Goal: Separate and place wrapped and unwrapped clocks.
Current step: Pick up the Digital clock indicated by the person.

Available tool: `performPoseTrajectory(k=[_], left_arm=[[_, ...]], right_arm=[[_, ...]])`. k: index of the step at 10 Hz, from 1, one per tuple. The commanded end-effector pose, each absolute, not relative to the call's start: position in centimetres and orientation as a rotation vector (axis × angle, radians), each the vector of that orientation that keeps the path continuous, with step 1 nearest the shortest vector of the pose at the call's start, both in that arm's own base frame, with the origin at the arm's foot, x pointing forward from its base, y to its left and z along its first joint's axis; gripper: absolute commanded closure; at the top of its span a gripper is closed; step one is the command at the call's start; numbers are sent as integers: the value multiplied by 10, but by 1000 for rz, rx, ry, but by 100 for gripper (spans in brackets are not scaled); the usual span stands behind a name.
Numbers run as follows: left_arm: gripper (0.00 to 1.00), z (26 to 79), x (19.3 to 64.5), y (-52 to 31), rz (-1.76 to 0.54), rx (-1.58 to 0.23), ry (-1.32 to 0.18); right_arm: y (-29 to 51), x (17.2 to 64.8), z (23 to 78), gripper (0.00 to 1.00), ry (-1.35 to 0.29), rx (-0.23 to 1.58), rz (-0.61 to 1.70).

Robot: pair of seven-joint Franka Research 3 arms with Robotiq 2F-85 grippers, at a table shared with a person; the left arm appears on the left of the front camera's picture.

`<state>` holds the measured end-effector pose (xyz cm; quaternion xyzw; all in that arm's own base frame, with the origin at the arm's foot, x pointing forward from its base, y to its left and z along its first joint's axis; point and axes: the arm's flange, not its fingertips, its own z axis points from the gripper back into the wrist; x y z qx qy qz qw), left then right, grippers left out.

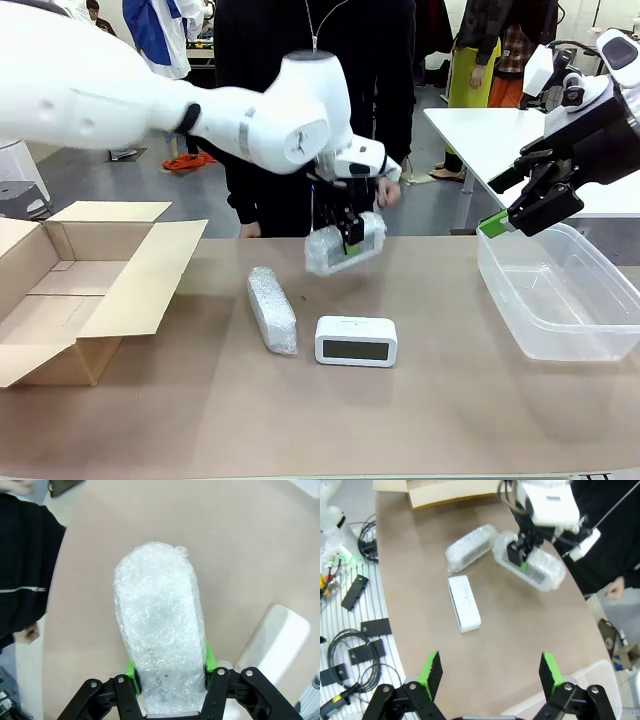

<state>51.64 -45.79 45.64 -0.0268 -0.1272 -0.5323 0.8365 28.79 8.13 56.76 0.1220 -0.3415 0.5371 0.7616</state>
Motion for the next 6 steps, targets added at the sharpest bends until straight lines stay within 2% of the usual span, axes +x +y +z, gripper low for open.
performPoseTrajectory(k=[1, 4, 6], left_arm=[[100, 505, 477, -421, -1128, -69, -260], [100, 566, 445, -397, -1126, -67, -314], [100, 561, 445, -396, -1214, -151, -284]], right_arm=[[83, 288, 567, 0, -741, 295, 1163], [83, 288, 567, 0, -741, 295, 1163], [83, 288, 567, 0, -741, 295, 1163]])
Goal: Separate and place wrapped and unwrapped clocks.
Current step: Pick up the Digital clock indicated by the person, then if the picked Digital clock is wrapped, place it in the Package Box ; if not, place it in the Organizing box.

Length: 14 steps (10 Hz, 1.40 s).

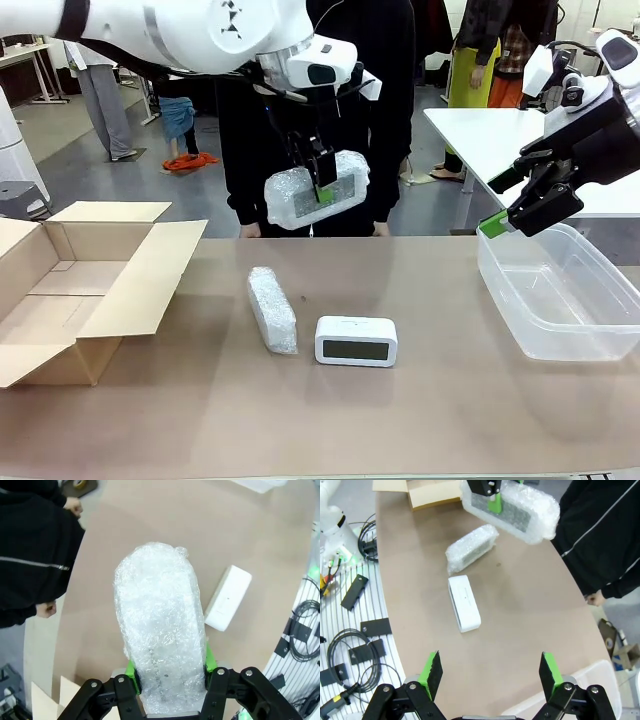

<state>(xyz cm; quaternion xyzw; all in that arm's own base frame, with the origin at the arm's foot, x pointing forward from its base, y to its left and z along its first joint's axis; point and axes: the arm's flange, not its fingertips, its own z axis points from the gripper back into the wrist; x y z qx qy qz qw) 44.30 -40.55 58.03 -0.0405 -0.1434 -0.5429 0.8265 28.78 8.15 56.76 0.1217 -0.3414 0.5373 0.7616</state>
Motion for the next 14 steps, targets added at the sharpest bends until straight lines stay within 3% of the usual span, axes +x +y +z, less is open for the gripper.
performPoseTrajectory(k=[1, 14], left_arm=[[100, 580, 448, -408, -1117, -58, -311], [100, 580, 448, -408, -1117, -58, -311]], right_arm=[[83, 288, 567, 0, -741, 295, 1163], [83, 288, 567, 0, -741, 295, 1163]])
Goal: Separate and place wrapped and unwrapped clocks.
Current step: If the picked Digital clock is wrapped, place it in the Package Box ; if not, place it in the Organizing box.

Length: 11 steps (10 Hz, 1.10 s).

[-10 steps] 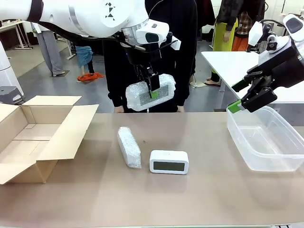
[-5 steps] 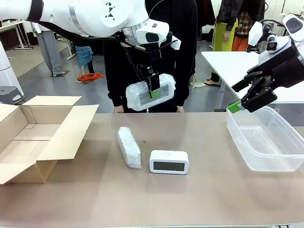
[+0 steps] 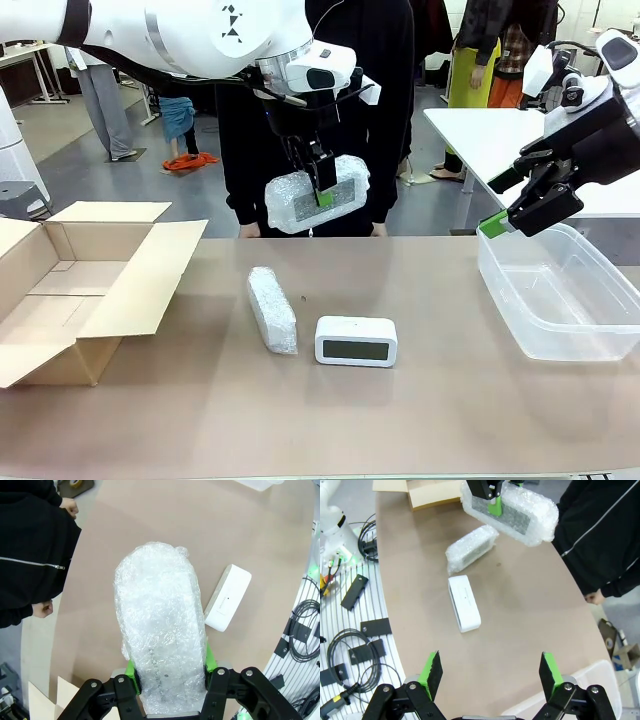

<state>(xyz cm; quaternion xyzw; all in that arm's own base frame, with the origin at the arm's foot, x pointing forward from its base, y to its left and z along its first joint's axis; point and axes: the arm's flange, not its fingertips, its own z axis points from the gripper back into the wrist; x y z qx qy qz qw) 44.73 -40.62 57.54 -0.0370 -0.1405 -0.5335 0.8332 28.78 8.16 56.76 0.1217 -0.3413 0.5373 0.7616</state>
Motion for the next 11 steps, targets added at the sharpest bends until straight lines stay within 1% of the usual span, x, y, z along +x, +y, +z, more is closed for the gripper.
performPoseTrajectory(k=[1, 3, 4, 5, 7, 10, 11], left_arm=[[100, 580, 448, -408, -1117, -58, -311], [100, 580, 448, -408, -1117, -58, -311], [46, 575, 447, -406, -1131, -78, -298], [46, 577, 455, -392, -989, -68, -259], [46, 588, 456, -312, -710, -84, -184], [46, 585, 441, -191, -391, -91, -204], [46, 575, 441, -153, -327, -64, -246]], right_arm=[[83, 288, 567, 0, -741, 295, 1163], [83, 288, 567, 0, -741, 295, 1163], [83, 288, 567, 0, -741, 295, 1163], [83, 288, 567, 0, -741, 295, 1163], [83, 288, 567, 0, -741, 295, 1163], [83, 288, 567, 0, -741, 295, 1163], [83, 288, 567, 0, -741, 295, 1163]])
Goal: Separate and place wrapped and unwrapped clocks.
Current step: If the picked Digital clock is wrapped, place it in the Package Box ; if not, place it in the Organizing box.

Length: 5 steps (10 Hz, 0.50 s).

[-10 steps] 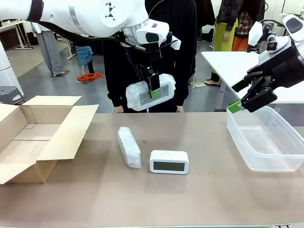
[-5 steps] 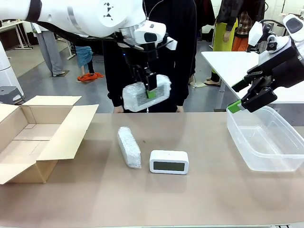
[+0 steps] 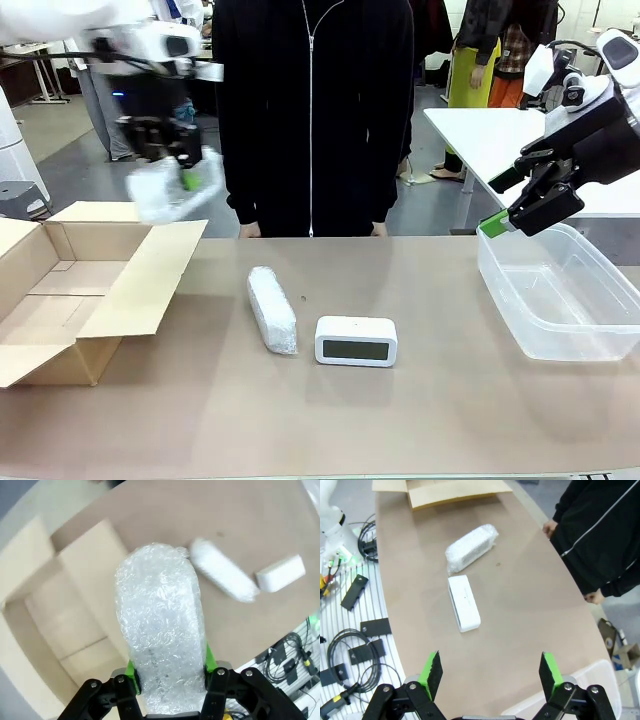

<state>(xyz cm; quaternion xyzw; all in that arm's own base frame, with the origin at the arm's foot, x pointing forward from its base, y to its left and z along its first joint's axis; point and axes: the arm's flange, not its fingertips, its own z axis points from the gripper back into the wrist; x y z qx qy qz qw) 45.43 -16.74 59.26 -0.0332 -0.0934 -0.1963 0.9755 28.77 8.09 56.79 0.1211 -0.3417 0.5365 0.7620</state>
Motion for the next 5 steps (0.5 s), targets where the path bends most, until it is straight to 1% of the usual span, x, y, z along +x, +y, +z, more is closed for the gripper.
performPoseTrajectory(k=[1, 2, 3, 4, 5], left_arm=[[46, 558, 448, -118, -300, -7, -302], [46, 537, 455, -90, -351, -48, -331], [46, 516, 462, -68, -350, -55, -394], [46, 494, 472, -49, -293, 1, -355], [46, 472, 482, -34, -270, 61, -271]], right_arm=[[83, 288, 567, 0, -741, 295, 1163], [83, 288, 567, 0, -741, 295, 1163], [83, 288, 567, 0, -741, 295, 1163], [83, 288, 567, 0, -741, 295, 1163], [83, 288, 567, 0, -741, 295, 1163]])
